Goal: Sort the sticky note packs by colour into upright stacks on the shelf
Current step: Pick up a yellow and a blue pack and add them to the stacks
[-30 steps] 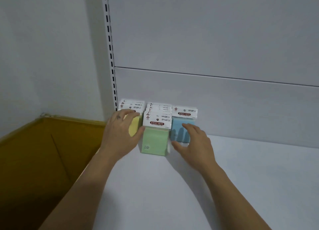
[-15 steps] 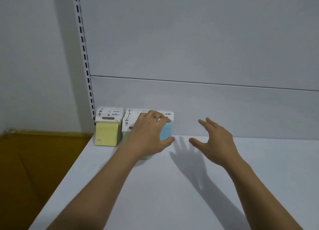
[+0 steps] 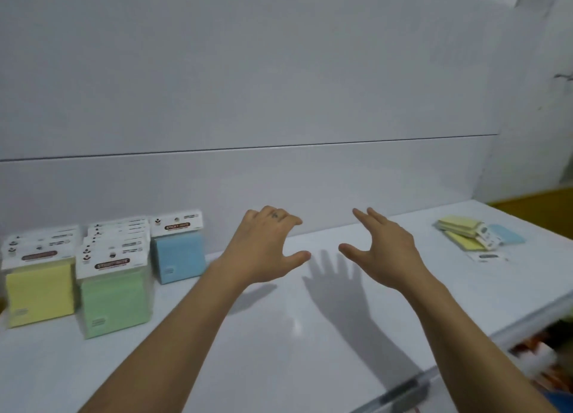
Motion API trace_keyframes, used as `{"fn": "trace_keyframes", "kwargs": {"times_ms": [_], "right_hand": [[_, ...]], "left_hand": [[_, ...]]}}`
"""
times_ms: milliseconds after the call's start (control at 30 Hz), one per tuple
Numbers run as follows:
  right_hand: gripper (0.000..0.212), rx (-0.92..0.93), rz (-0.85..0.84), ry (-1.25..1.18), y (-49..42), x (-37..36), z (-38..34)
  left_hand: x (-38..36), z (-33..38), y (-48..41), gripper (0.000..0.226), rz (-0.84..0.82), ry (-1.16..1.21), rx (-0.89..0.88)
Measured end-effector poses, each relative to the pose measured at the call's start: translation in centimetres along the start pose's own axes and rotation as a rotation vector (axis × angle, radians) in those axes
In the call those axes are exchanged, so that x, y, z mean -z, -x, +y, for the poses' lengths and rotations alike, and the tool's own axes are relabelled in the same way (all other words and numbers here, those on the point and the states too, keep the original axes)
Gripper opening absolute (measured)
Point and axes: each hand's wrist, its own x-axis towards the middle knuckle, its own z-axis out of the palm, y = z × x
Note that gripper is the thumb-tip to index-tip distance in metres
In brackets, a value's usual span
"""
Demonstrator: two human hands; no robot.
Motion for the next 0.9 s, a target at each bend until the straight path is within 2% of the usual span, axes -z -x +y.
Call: {"fn": "trace_keyframes", "kwargs": {"times_ms": [533,900], "right_hand": [[0.072,-0.316,0.072,0.066,-1.0,4.8,21.1],[0.071,-0.401,0.032,0.031,-5.4,4.9,35.4]], "left_hand": [[-9.2,15.9,-13.5,0.06,-0.141,0.12,-0.238],[-15.5,25.1,-24.0,0.06,-0.223,0.08,-0.205]]}}
